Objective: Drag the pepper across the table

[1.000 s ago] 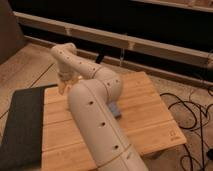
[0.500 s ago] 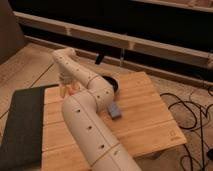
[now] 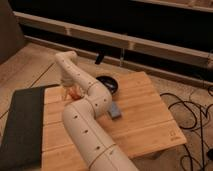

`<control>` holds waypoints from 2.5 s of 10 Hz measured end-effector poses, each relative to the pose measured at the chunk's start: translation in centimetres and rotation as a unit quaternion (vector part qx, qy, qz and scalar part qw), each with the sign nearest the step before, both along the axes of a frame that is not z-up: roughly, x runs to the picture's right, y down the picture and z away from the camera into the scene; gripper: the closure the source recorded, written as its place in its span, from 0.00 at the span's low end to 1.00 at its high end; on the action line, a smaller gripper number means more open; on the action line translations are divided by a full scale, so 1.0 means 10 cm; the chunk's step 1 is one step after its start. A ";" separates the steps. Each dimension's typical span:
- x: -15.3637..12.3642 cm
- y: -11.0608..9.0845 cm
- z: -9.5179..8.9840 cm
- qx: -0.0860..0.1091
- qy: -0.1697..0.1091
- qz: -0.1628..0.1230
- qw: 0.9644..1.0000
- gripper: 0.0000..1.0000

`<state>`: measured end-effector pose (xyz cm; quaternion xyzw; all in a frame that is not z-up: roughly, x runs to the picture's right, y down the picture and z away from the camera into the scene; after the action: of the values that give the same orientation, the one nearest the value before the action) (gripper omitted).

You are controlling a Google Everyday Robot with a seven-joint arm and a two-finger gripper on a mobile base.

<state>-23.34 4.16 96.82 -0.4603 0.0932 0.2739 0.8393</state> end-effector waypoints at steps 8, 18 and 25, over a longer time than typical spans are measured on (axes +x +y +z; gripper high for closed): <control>0.00 0.01 0.00 0.000 0.000 0.000 1.000 0.41; 0.00 -0.24 0.31 0.086 -0.011 -0.044 0.995 0.41; 0.15 -0.23 0.38 0.084 0.020 -0.010 0.996 0.74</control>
<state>-21.85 1.87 100.62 -0.3817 0.0914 0.2815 0.8756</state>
